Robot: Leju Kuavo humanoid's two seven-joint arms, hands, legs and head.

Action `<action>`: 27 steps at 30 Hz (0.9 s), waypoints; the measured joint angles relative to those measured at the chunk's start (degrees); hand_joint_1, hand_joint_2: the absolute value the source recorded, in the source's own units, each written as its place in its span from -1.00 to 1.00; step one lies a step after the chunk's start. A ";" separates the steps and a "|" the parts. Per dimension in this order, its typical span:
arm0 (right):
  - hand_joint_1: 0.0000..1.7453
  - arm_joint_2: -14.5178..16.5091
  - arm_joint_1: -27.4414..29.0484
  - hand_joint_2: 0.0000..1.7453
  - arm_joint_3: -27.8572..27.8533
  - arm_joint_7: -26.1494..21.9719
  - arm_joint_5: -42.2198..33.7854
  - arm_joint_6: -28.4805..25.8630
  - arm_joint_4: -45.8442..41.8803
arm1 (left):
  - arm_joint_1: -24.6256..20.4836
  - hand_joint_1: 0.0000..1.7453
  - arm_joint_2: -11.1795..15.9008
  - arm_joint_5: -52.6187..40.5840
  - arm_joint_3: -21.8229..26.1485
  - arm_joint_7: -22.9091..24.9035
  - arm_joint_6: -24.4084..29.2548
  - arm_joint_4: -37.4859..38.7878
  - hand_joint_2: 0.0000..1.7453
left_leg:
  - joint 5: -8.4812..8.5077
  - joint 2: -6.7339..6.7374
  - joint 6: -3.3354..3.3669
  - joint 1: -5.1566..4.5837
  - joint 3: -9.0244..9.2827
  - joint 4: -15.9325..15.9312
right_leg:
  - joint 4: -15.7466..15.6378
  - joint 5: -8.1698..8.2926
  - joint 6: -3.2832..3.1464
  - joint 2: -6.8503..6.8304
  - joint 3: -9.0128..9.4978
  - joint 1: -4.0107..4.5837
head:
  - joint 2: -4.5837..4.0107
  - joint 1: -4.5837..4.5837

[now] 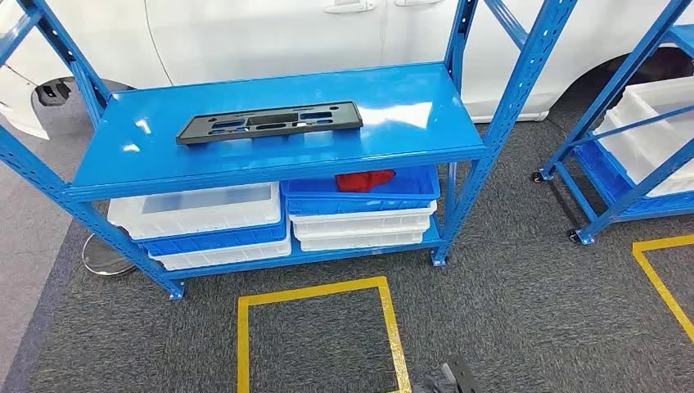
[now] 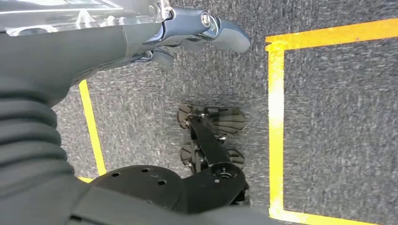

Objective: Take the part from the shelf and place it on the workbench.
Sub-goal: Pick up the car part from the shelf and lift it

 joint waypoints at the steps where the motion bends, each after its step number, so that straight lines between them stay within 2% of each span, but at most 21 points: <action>1: -1.00 0.06 -0.26 1.00 0.23 -0.32 -0.34 0.38 -0.85 | -0.06 -1.00 0.00 -0.01 0.15 -0.12 0.01 0.07 -1.00 | 0.00 0.00 0.01 -0.01 -0.01 0.01 | 0.00 0.01 0.02 0.00 -0.01 -0.01 | 0.01 0.00; 4: -1.00 0.26 -1.72 1.00 1.45 -1.72 -2.03 2.05 -5.13 | -0.30 -1.00 0.01 -0.03 0.79 -0.64 0.04 0.35 -1.00 | -0.03 0.00 0.10 -0.05 -0.09 0.13 | 0.00 0.06 0.13 0.00 -0.03 -0.06 | 0.01 0.01; 8: -1.00 0.63 -4.38 -1.00 3.93 -3.37 -5.13 4.54 -12.40 | -0.59 -1.00 -0.01 -0.03 1.98 -1.51 0.10 0.75 -1.00 | -0.10 -0.01 0.51 -0.11 -0.34 0.50 | 0.00 0.18 0.48 0.00 -0.09 -0.11 | 0.00 -0.01; 12: -1.00 0.87 -7.22 -1.00 6.58 -4.02 -8.42 6.09 -19.83 | -0.89 -1.00 -0.11 0.18 3.17 -2.26 0.18 1.08 -1.00 | 0.53 0.04 1.38 0.06 -0.33 -0.15 | -0.07 0.33 1.25 0.01 -0.22 -0.17 | 0.01 0.02; 13: -1.00 0.87 -7.93 -1.00 7.32 -4.10 -9.21 6.26 -21.79 | -1.02 -1.00 -0.22 0.24 3.46 -2.45 0.22 1.16 -1.00 | 0.87 0.10 1.66 0.24 -0.21 -0.63 | 0.88 -0.30 1.47 0.01 -0.71 -0.17 | 0.01 0.04; 14: -1.00 0.87 -8.58 -1.00 8.02 -4.17 -9.95 6.35 -23.68 | -1.15 -1.00 -0.34 0.29 3.72 -2.59 0.30 1.25 -1.00 | 1.17 0.17 1.88 0.43 -0.10 -1.04 | 2.89 -1.45 1.67 0.01 -1.72 -0.19 | 0.01 0.07; 16: -1.00 0.87 -9.73 -1.00 9.55 -4.30 -11.37 6.39 -27.46 | -1.32 -1.00 -0.57 0.34 4.37 -2.91 0.55 1.48 -1.00 | 1.34 0.26 2.08 0.47 -0.18 -1.20 | 10.70 -4.97 2.05 0.00 -5.74 -0.42 | 0.01 0.08; 17: -1.00 0.87 -10.13 -1.00 10.33 -4.39 -12.06 6.39 -29.32 | -1.37 -1.00 -0.65 0.38 4.71 -3.07 0.69 1.62 -1.00 | 1.32 0.25 2.07 0.47 -0.21 -1.16 | 14.49 -6.15 2.24 -0.01 -7.80 -0.56 | 0.00 0.07; 18: -1.00 0.87 -10.51 -1.00 11.12 -4.47 -12.74 6.40 -31.21 | -1.39 -1.00 -0.76 0.42 5.05 -3.24 0.83 1.76 -1.00 | 1.25 0.21 2.03 0.48 -0.17 -1.11 | 16.86 -6.34 2.41 -0.01 -9.24 -0.72 | 0.01 0.07; 19: -1.00 0.87 -10.95 -1.00 11.89 -4.59 -13.40 6.43 -33.13 | -1.41 -1.00 -0.90 0.45 5.39 -3.39 0.95 1.90 -1.00 | 1.12 0.15 1.93 0.52 -0.07 -1.01 | 16.59 -5.14 2.53 -0.02 -9.45 -0.88 | 0.01 0.07; 20: -1.00 0.87 -11.54 -1.00 12.62 -4.74 -14.02 6.47 -35.02 | -1.43 -1.00 -1.04 0.49 5.72 -3.51 1.01 2.01 -1.00 | 0.90 0.09 1.74 0.57 0.08 -0.84 | 13.84 -2.86 2.61 -0.04 -8.51 -1.04 | 0.01 0.07; 21: -1.00 0.84 -12.26 -1.00 13.36 -4.91 -14.60 6.47 -37.03 | -1.47 -1.00 -1.21 0.52 6.04 -3.63 1.08 2.11 -1.00 | 0.57 0.05 1.47 0.63 0.21 -0.56 | 9.58 -0.29 2.61 -0.10 -6.92 -1.19 | 0.01 0.08; 22: -1.00 0.79 -13.04 -1.00 14.09 -5.11 -15.08 6.38 -38.97 | -1.54 -1.00 -1.33 0.57 6.35 -3.77 1.15 2.19 -1.00 | 0.18 0.04 1.10 0.57 0.23 -0.16 | 5.64 1.52 2.53 -0.15 -5.31 -1.16 | 0.01 0.09; 23: -1.00 0.73 -13.75 -1.00 14.78 -5.36 -15.38 6.13 -40.82 | -1.65 -1.00 -1.40 0.65 6.63 -3.92 1.23 2.27 -1.00 | -0.15 0.04 0.72 0.50 0.10 0.21 | 2.87 2.48 2.28 -0.16 -4.22 -1.13 | 0.01 0.08; 24: -1.00 0.68 -14.28 -1.00 15.49 -5.66 -15.48 5.66 -42.69 | -1.78 -1.00 -1.43 0.73 6.95 -4.07 1.32 2.37 -1.00 | -0.39 0.05 0.38 0.43 -0.09 0.50 | 1.55 2.58 1.97 -0.14 -3.77 -1.00 | 0.01 0.05; 27: -1.00 0.39 -15.22 -1.00 17.36 -6.69 -14.35 3.37 -47.72 | -2.14 -1.00 -1.52 0.95 7.80 -4.36 1.60 2.63 -1.00 | -0.80 0.09 -0.53 0.52 -0.34 0.76 | 1.24 2.18 0.83 0.03 -3.83 -0.85 | 0.01 -0.05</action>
